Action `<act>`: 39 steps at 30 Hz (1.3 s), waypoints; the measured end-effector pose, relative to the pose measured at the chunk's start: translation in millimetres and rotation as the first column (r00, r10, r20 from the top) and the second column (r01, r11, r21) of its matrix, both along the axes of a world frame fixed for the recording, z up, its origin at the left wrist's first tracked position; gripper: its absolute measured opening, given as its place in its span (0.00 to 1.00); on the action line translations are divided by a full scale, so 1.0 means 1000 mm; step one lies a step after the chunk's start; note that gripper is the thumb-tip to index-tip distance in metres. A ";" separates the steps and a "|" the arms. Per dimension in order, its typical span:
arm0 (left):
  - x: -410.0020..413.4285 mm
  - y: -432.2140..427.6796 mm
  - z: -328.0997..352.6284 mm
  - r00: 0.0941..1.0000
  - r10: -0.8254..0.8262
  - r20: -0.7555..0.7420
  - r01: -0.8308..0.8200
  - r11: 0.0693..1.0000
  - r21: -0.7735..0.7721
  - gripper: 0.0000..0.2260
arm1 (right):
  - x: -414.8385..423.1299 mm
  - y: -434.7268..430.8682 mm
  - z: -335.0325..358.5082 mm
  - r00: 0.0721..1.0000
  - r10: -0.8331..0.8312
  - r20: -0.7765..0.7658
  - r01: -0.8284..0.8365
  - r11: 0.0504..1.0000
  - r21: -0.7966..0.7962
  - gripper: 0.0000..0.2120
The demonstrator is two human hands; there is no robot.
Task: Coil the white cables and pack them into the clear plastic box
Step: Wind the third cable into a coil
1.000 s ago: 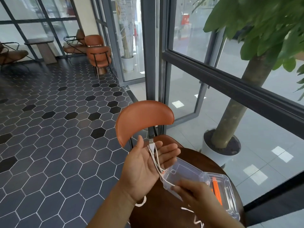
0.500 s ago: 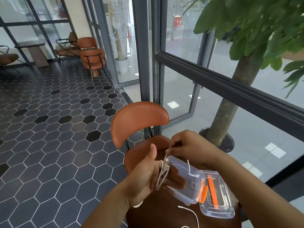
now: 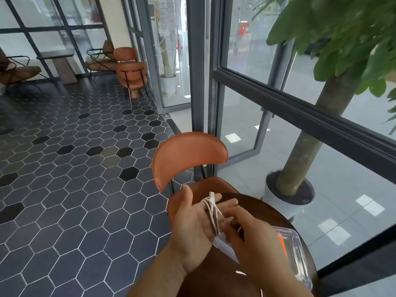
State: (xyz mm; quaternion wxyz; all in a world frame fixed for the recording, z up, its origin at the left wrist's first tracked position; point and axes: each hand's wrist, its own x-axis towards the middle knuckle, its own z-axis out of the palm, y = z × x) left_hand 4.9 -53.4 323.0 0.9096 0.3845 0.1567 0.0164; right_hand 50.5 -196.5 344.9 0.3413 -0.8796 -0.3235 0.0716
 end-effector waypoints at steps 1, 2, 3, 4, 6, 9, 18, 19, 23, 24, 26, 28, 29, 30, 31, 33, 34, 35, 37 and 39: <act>0.001 -0.001 -0.001 1.000 0.022 0.015 -0.022 0.999 -0.026 0.44 | -0.002 -0.004 -0.006 1.000 -0.014 -0.003 0.014 1.000 0.010 0.02; 0.001 0.000 -0.002 0.998 0.053 0.029 -0.051 0.997 -0.062 0.44 | -0.005 -0.008 -0.013 1.000 -0.017 -0.001 0.017 1.000 0.025 0.01; 0.001 0.002 -0.003 0.996 0.083 0.042 -0.079 0.992 -0.099 0.45 | -0.008 -0.012 -0.020 1.000 -0.008 0.000 0.008 0.999 0.040 0.02; 0.002 0.004 -0.003 0.993 0.107 0.054 -0.100 0.987 -0.122 0.46 | -0.011 -0.016 -0.026 1.000 0.010 0.004 -0.010 0.999 0.050 0.03; 0.002 0.007 -0.001 0.989 0.120 0.087 -0.107 0.984 -0.140 0.50 | -0.014 -0.022 -0.037 0.999 0.054 0.000 -0.054 0.996 0.078 0.09; -0.001 0.010 0.004 0.987 0.082 0.137 -0.063 0.989 -0.136 0.57 | -0.012 -0.028 -0.052 0.993 0.095 -0.064 -0.084 0.985 0.153 0.10; -0.014 -0.002 0.007 0.962 -0.095 0.256 0.169 0.943 -0.288 0.53 | 0.034 -0.033 -0.056 0.853 0.239 -0.465 -0.284 0.958 -0.029 0.12; -0.016 -0.001 0.007 0.953 -0.126 0.275 0.208 0.933 -0.294 0.52 | 0.040 -0.033 -0.052 0.854 0.260 -0.451 -0.323 0.944 -0.069 0.10; -0.018 -0.001 0.010 0.926 -0.267 0.267 0.327 0.922 -0.208 0.52 | 0.064 -0.026 -0.030 0.871 0.429 -0.240 -0.483 0.840 -0.249 0.10; -0.017 -0.001 0.009 0.917 -0.313 0.247 0.358 0.919 -0.165 0.53 | 0.070 -0.022 -0.024 0.874 0.446 -0.192 -0.486 0.818 -0.309 0.07; -0.016 -0.001 0.007 0.891 -0.425 0.160 0.435 0.899 -0.038 0.54 | 0.082 -0.012 -0.007 0.867 0.495 -0.049 -0.466 0.774 -0.429 0.03; -0.014 -0.002 0.007 0.858 -0.512 0.036 0.507 0.857 0.093 0.54 | 0.087 -0.001 0.015 0.844 0.530 0.079 -0.433 0.761 -0.484 0.06; -0.014 -0.002 0.009 0.845 -0.534 -0.027 0.531 0.833 0.153 0.53 | 0.088 0.003 0.025 0.842 0.532 0.086 -0.425 0.754 -0.501 0.08; -0.013 -0.002 0.009 0.841 -0.536 -0.078 0.540 0.817 0.204 0.52 | 0.088 0.007 0.035 0.836 0.541 0.090 -0.433 0.751 -0.498 0.11; -0.012 0.000 0.008 0.839 -0.532 -0.118 0.544 0.808 0.226 0.50 | 0.086 0.011 0.042 0.836 0.541 0.087 -0.433 0.750 -0.499 0.12; -0.011 0.003 0.008 0.864 -0.475 -0.168 0.504 0.814 0.288 0.47 | 0.080 0.016 0.054 0.836 0.542 0.090 -0.434 0.752 -0.497 0.12; -0.010 0.007 0.003 0.882 -0.433 -0.187 0.472 0.819 0.327 0.47 | 0.077 0.018 0.057 0.835 0.541 0.102 -0.425 0.752 -0.503 0.12; -0.005 0.006 0.003 0.896 -0.392 -0.210 0.444 0.816 0.370 0.49 | 0.073 0.019 0.061 0.840 0.530 0.120 -0.405 0.759 -0.510 0.12; -0.007 0.004 -0.001 0.914 -0.349 -0.206 0.405 0.805 0.434 0.49 | 0.065 0.018 0.062 0.865 0.475 0.159 -0.349 0.800 -0.488 0.12; -0.008 0.004 -0.004 0.952 -0.254 -0.173 0.307 0.797 0.520 0.40 | 0.057 0.014 0.056 0.894 0.396 0.210 -0.277 0.856 -0.436 0.09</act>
